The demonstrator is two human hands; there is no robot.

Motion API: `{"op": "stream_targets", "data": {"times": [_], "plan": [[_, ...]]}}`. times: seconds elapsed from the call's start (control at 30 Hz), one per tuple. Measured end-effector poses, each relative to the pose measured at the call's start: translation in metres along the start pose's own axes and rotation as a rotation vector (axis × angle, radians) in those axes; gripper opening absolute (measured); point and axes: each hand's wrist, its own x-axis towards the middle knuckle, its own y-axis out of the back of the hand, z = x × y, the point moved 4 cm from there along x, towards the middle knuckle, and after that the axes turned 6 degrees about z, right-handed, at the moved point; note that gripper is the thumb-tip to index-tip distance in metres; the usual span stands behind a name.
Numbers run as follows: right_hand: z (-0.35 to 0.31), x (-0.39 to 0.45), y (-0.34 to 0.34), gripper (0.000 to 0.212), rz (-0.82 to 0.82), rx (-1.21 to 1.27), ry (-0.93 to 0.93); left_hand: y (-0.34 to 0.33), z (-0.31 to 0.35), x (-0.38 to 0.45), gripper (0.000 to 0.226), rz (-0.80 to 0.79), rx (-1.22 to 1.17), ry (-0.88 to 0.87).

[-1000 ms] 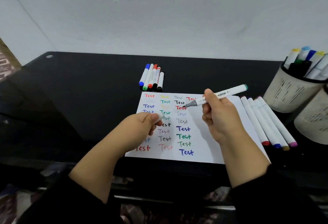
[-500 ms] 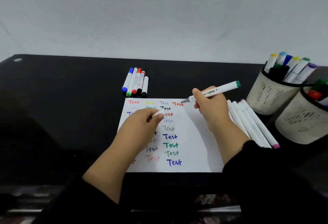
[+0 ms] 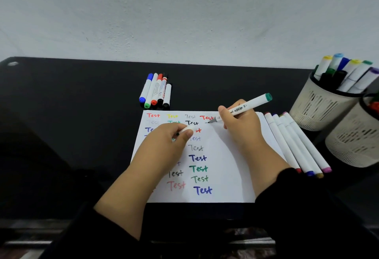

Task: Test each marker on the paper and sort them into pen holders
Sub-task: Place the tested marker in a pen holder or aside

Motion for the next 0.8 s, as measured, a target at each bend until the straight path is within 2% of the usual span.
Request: {"op": "stream_targets", "data": {"times": [0.8], "plan": [[0.0014,0.0003,0.0043,0.030,0.070,0.004,-0.015,0.0002,-0.0002,-0.0026,0.028,-0.003,-0.004,0.003]]}}
